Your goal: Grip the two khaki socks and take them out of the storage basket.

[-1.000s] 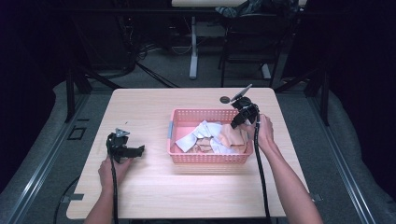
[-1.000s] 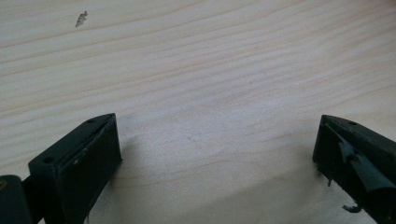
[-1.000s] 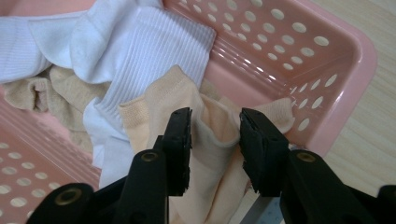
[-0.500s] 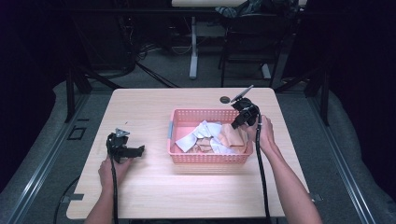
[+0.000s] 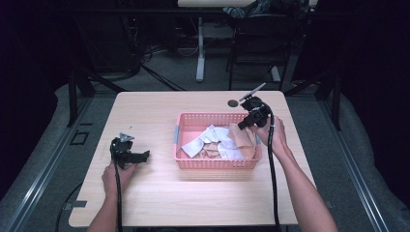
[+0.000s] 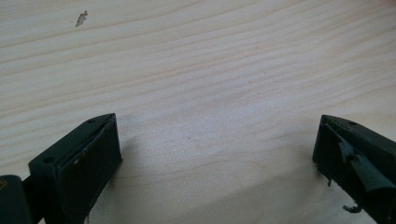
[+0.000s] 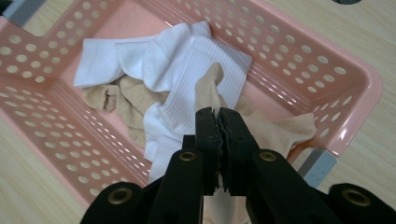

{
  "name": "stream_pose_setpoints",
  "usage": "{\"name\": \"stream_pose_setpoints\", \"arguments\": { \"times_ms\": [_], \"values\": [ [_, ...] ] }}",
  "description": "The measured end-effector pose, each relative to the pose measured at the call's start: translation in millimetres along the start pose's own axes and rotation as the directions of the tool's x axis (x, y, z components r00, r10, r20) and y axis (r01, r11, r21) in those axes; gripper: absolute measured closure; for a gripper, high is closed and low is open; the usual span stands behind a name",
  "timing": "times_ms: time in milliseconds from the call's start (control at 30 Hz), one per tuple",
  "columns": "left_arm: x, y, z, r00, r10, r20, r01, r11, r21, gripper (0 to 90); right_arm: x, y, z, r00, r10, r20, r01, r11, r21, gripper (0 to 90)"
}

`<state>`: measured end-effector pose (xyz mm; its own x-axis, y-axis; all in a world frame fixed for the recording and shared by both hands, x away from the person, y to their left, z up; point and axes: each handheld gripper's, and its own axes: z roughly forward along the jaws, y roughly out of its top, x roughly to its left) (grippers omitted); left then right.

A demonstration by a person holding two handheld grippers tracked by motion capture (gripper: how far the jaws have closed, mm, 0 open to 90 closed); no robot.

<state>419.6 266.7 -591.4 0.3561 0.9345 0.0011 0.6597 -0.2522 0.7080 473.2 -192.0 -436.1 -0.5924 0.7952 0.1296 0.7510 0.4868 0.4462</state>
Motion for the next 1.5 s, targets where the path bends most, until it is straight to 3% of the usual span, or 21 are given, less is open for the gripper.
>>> {"name": "stream_pose_setpoints", "arguments": {
  "times_ms": [433,1033,1500],
  "values": [
    [0.1,0.1,0.0,1.0000,0.002,0.000,-0.002,1.0000,0.000,0.5,7.3,-1.9,-26.1,0.9991,-0.006,-0.043,0.003,0.998,-0.060,86.3],
    [0.3,0.2,0.3,1.0000,0.003,0.000,-0.003,1.0000,-0.001,0.5,18.0,10.6,-51.4,0.9982,-0.048,-0.036,0.044,0.994,-0.104,86.3],
    [0.3,0.2,0.3,1.0000,0.003,0.000,-0.003,1.0000,-0.001,0.5,15.3,19.3,-71.4,0.9985,-0.054,-0.009,0.053,0.990,-0.132,86.4]
  ]
}}
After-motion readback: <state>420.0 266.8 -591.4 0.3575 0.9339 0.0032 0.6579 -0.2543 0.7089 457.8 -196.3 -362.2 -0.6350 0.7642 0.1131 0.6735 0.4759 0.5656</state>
